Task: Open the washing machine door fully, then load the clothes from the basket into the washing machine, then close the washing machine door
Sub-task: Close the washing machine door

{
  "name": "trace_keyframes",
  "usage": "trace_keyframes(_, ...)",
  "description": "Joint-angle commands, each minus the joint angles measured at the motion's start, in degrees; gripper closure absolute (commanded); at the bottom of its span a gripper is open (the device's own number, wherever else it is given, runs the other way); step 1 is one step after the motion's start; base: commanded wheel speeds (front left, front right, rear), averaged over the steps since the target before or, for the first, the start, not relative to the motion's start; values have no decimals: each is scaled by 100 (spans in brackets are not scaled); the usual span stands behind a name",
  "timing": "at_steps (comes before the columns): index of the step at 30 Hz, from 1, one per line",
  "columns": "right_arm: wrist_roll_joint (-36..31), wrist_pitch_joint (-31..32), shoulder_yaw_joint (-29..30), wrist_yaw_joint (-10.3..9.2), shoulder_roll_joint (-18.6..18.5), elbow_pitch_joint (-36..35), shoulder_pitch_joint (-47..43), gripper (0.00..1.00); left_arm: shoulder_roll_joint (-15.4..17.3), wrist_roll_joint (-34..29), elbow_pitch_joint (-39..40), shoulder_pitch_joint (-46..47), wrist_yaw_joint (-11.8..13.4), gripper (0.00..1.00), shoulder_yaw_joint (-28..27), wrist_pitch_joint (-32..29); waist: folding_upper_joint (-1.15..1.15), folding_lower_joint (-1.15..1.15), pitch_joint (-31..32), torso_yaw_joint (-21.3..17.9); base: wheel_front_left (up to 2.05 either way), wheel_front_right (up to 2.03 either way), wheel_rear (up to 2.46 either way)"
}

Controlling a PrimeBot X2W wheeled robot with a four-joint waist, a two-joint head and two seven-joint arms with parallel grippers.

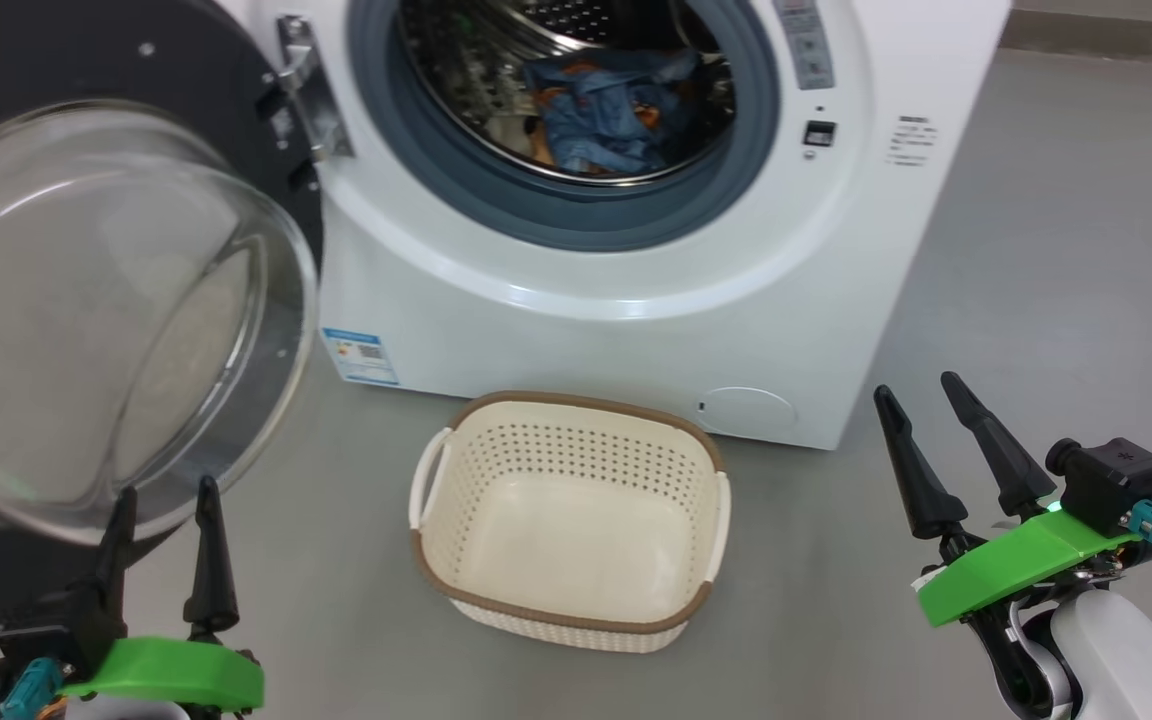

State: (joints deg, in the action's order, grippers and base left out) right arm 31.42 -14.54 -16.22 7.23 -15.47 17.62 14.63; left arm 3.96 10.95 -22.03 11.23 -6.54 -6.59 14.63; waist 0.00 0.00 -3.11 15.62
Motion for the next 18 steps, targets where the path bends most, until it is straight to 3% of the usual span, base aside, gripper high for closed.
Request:
trace_keyframes(1, 60, -46, -88, 25, -85, -108, -30, 0, 88, -22, 91, 16, 1, 0, -202, 37, 0, 0, 40, 307, 0, 0, 0)
trace_keyframes(18, 85, -46, -153, 25, 31, -76, -39, 0, 57, -76, 71, -49, -26, 0, -230, 37, 0, 0, 156, 935, 0, 0, 0)
